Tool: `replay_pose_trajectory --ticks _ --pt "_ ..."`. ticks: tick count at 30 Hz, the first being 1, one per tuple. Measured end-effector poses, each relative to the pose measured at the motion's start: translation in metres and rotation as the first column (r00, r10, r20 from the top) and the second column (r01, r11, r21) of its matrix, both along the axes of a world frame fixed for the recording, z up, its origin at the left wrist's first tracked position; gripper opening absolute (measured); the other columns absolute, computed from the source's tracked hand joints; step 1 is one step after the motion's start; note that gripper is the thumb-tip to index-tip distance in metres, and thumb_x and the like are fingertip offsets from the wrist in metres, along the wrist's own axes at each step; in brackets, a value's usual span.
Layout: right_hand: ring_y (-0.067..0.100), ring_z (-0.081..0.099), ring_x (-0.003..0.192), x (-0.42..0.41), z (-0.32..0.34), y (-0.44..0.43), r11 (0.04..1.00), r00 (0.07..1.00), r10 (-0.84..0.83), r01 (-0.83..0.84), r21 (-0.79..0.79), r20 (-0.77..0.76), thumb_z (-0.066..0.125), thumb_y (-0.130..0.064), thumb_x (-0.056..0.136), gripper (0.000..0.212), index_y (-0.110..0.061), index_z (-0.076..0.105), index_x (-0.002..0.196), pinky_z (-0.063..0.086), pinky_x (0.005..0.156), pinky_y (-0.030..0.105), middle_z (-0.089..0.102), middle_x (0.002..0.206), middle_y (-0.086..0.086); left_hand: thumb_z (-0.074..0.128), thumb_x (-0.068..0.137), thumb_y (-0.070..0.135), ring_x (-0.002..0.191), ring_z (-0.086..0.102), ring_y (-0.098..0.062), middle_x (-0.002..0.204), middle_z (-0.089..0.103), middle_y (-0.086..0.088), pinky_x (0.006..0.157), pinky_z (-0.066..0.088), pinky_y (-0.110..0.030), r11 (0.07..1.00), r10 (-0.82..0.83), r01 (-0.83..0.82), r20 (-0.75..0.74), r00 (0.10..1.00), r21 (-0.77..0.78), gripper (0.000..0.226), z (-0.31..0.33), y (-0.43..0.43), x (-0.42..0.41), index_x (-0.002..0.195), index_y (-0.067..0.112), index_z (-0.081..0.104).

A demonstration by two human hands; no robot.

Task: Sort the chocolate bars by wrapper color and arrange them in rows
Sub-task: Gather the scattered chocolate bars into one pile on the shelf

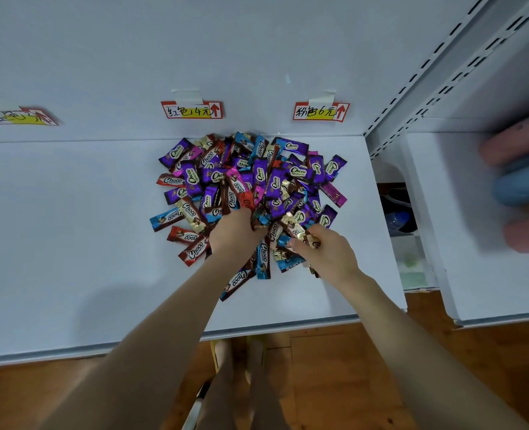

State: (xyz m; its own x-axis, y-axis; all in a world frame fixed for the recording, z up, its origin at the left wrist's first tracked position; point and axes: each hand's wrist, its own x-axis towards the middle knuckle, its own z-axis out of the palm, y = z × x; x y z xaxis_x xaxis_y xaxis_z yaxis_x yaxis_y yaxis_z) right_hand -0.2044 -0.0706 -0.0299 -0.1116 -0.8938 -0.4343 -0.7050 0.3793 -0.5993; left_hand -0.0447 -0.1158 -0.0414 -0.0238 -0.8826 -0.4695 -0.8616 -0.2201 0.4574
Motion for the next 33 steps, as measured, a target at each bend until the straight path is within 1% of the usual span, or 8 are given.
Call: replay_pose_trajectory --ticks 7,10,15,17,19,23,28,33 --pt "0.017 0.057 0.062 -0.012 0.006 0.002 0.989 0.963 -0.147 0.150 0.003 0.224 0.061 -0.027 0.087 0.020 -0.008 0.062 0.081 0.050 0.056 0.037 0.063 0.074 0.009 0.057 0.093 0.023 0.051 0.036 -0.010 0.059 0.043 0.002 0.047 0.030 -0.021 0.969 0.232 -0.246 -0.351 0.907 0.005 0.031 0.011 0.001 0.014 0.066 0.017 0.043" --pt "0.015 0.057 0.063 -0.011 0.012 0.001 0.986 0.953 -0.160 0.167 -0.005 0.255 0.060 -0.024 0.088 0.019 -0.007 0.059 0.080 0.048 0.049 0.023 0.062 0.076 0.010 0.051 0.096 0.024 0.048 0.036 -0.009 0.057 0.042 0.003 0.044 0.029 -0.015 0.950 0.261 -0.308 -0.401 0.878 -0.057 0.030 0.023 0.003 0.029 0.067 0.019 0.042" --pt "0.021 0.051 0.066 0.011 0.005 -0.008 0.998 0.994 -0.045 0.040 0.048 0.099 0.055 -0.015 0.086 0.014 -0.004 0.052 0.078 0.038 0.054 0.027 0.054 0.070 0.007 0.046 0.098 0.021 0.061 0.050 -0.016 0.068 0.050 -0.004 0.056 0.045 -0.014 0.873 0.375 -0.474 -0.461 0.805 -0.117 0.028 0.032 0.007 0.052 0.071 0.021 0.039" --pt "0.025 0.055 0.072 0.022 -0.005 -0.009 0.992 0.999 0.037 -0.034 0.119 -0.022 0.055 -0.019 0.085 0.013 -0.007 0.051 0.079 0.039 0.058 0.027 0.055 0.074 0.006 0.046 0.097 0.020 0.079 0.062 -0.034 0.083 0.060 -0.017 0.077 0.056 -0.041 0.839 0.435 -0.540 -0.521 0.735 -0.061 0.021 0.030 0.010 0.060 0.077 0.021 0.043" --pt "0.026 0.056 0.076 0.031 -0.008 -0.012 0.987 0.988 0.063 -0.041 0.156 -0.142 0.056 -0.028 0.087 0.020 -0.009 0.050 0.082 0.039 0.059 0.026 0.055 0.077 0.005 0.045 0.098 0.017 0.078 0.061 -0.037 0.082 0.058 -0.016 0.074 0.055 -0.048 0.813 0.470 -0.579 -0.512 0.719 -0.065 0.014 0.031 0.014 0.065 0.084 0.017 0.045" --pt "0.020 0.050 0.069 0.041 -0.002 -0.016 0.979 0.951 0.113 -0.057 0.193 -0.288 0.058 -0.041 0.087 0.034 -0.014 0.042 0.073 0.033 0.053 0.024 0.044 0.065 -0.003 0.036 0.101 0.016 0.063 0.049 -0.014 0.075 0.049 0.002 0.059 0.045 -0.034 0.784 0.502 -0.601 -0.410 0.762 -0.156 0.010 0.029 0.016 0.079 0.102 0.011 0.045" --pt "0.022 0.050 0.071 0.049 -0.001 -0.015 0.980 0.950 0.114 -0.059 0.192 -0.290 0.056 -0.031 0.088 0.035 -0.018 0.037 0.062 0.036 0.061 0.026 0.052 0.077 0.003 0.033 0.101 0.018 0.060 0.045 -0.011 0.073 0.049 0.001 0.048 0.032 -0.020 0.841 0.467 -0.523 -0.303 0.831 -0.140 0.024 0.021 0.016 0.080 0.106 0.004 0.052" --pt "0.026 0.058 0.082 0.044 0.001 -0.006 0.991 0.940 0.070 -0.029 0.127 -0.334 0.058 -0.038 0.088 0.029 -0.012 0.045 0.083 0.036 0.061 0.026 0.056 0.084 0.005 0.048 0.098 0.025 0.060 0.049 -0.008 0.070 0.051 0.003 0.052 0.040 -0.015 0.992 0.114 -0.121 -0.215 0.970 -0.020 0.022 0.016 0.029 0.039 0.099 0.004 0.056"
